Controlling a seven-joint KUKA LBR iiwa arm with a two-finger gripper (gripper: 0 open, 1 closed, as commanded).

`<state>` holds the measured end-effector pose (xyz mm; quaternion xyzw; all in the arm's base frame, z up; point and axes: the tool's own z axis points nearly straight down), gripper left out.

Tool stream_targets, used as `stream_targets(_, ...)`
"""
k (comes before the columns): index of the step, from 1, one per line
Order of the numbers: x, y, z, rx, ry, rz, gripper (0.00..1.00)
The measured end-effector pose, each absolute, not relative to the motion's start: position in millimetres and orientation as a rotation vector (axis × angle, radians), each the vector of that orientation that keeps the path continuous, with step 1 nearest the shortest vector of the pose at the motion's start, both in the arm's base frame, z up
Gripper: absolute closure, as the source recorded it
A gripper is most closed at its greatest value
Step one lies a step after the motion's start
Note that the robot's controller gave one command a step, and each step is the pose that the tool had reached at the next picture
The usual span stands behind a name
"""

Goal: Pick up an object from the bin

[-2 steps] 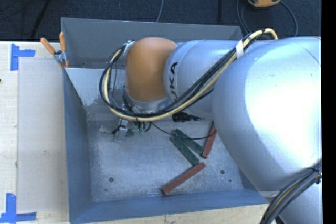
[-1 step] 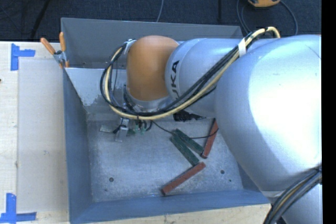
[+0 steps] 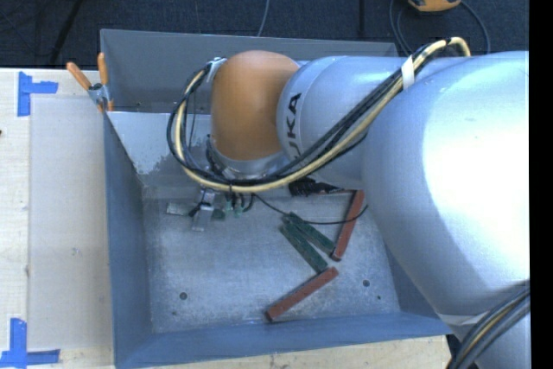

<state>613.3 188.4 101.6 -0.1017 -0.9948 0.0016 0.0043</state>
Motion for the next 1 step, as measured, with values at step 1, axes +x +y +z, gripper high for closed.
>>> stream_targets(1,614.2,188.7,125.9,-0.319,-3.12,0.003,1.0)
